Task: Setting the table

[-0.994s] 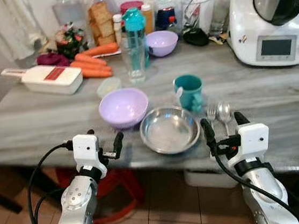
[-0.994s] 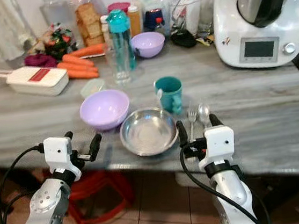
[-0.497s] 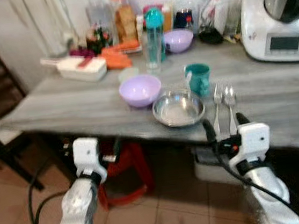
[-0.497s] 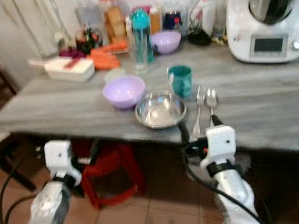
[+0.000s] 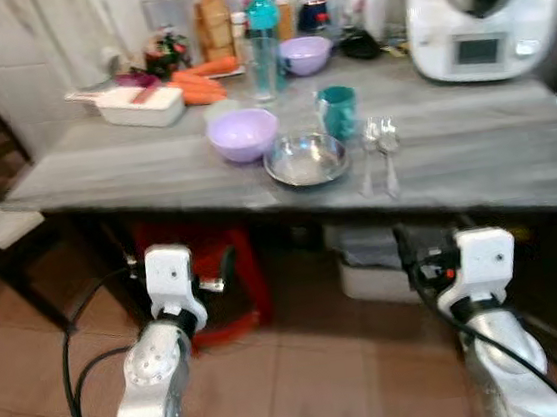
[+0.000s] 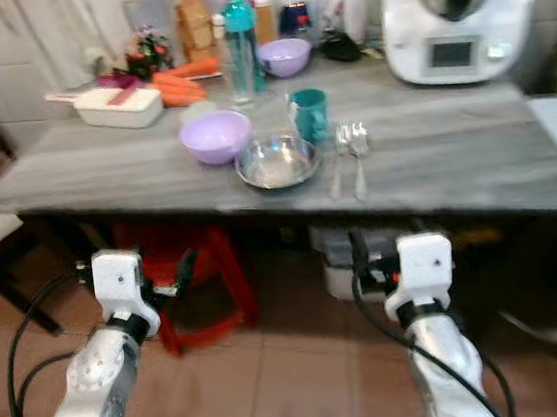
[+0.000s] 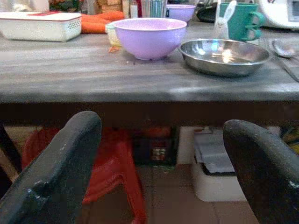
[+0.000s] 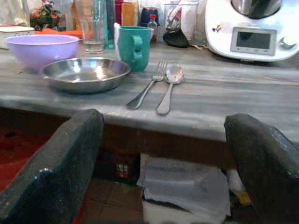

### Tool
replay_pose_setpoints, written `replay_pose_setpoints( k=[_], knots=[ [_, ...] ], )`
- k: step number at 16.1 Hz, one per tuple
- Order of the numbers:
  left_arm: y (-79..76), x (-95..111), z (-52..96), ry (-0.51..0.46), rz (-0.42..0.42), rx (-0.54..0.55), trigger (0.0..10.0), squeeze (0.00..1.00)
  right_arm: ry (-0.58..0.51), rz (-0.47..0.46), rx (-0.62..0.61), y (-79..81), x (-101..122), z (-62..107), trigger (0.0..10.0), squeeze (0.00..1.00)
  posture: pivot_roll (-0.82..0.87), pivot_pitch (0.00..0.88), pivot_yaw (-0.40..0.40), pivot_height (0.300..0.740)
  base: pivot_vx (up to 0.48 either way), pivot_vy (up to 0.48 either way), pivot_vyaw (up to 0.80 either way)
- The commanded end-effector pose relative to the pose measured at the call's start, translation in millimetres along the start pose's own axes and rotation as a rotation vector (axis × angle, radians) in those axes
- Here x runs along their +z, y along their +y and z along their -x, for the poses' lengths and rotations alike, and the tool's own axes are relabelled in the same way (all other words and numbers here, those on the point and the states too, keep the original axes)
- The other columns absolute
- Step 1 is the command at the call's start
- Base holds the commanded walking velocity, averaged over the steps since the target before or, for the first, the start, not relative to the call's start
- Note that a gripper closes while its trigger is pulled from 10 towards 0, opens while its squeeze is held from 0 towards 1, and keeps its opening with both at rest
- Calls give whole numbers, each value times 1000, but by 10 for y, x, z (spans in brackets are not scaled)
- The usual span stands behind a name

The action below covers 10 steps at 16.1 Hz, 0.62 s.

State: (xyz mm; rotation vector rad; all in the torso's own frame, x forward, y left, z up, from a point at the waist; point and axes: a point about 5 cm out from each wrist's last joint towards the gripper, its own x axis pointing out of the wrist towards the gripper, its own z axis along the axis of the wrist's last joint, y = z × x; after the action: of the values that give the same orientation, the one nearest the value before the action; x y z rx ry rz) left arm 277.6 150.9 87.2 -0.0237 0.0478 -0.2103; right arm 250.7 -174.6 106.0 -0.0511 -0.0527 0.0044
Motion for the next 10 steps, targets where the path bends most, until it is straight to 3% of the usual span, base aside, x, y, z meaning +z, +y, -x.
replay_pose_setpoints(
  k=[1,5,10],
  knots=[
    [67,21,7,-3,-14,18,10000,0,-7,26,-41,11,17,-51,10000,0,-23,0,47,740,-330,0,0],
    [67,24,-6,-10,-25,12,10000,0,-10,-14,-13,-8,6,-73,10000,0,-23,0,48,740,-323,0,0],
    [95,-158,-17,44,-38,5,10000,0,89,-43,-10,14,-170,-36,10000,0,-26,0,41,740,0,0,0]
  ],
)
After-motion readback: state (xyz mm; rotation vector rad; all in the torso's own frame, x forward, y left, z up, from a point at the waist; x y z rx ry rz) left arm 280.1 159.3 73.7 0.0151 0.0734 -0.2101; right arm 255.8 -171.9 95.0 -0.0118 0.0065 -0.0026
